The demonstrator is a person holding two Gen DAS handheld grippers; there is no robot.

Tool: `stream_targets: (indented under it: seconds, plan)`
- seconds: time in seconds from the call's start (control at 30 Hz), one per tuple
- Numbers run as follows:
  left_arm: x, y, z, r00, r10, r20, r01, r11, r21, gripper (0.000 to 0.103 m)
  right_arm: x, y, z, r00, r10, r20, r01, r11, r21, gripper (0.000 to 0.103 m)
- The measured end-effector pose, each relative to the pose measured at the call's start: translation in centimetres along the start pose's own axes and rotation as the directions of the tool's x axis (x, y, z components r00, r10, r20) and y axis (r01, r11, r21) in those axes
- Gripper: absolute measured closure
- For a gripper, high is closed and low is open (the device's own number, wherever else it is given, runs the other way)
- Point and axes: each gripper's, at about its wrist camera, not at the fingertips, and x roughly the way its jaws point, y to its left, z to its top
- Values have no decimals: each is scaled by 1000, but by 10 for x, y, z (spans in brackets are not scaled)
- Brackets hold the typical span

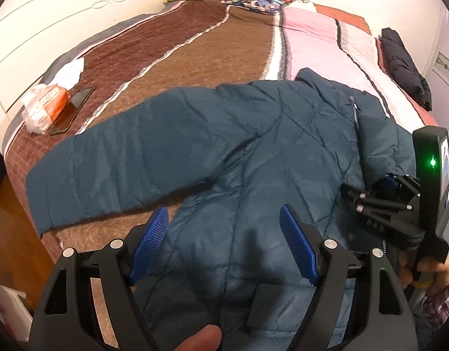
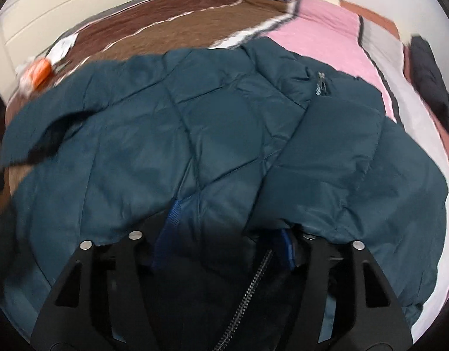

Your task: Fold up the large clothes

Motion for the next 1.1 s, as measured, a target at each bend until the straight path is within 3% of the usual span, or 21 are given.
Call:
stream_targets:
  seconds: [0.1, 0.2, 0.37, 0.53, 0.63, 0.7, 0.8, 0.9, 1.0, 1.1]
  plan:
    - [-4, -11, 4, 1000, -20, 18, 20, 999, 33, 27, -16, -14, -7, 994, 105, -8, -104, 992, 74, 38]
    - [-7, -25, 9, 998, -46, 39, 43, 996, 81, 27, -35, -38, -20, 975, 224, -8, -219, 962, 160, 36]
    - [-9, -55, 16, 995, -93, 44, 87, 989, 116, 27, -47, -69, -35, 940, 340, -7, -325, 905, 274, 33]
    - [-13, -88, 15, 984, -173, 39, 164, 970, 178, 27, -44, -102, -50, 903, 429, -1, -387, 815, 431, 32]
    - [-18, -114, 10, 975, -218, 51, 196, 942, 273, 27, -70, -117, -59, 905, 423, 53, -403, 810, 426, 32]
    - [-21, -140, 4, 964, -262, 45, 227, 902, 368, 27, -96, -128, -70, 904, 409, 121, -421, 809, 410, 32]
    - [-21, -178, -8, 951, -306, 32, 253, 837, 484, 27, -121, -151, -83, 927, 328, 182, -375, 820, 432, 32]
    - [-19, -216, -21, 945, -325, 37, 243, 773, 586, 27, -125, -174, -85, 934, 284, 215, -355, 797, 488, 41]
    - [-18, -244, -31, 941, -329, 75, 196, 713, 673, 27, -114, -191, -78, 927, 299, 228, -376, 756, 536, 51]
    - [-15, -267, -43, 939, -314, 141, 104, 648, 755, 27, -97, -209, -69, 916, 318, 245, -400, 696, 595, 51]
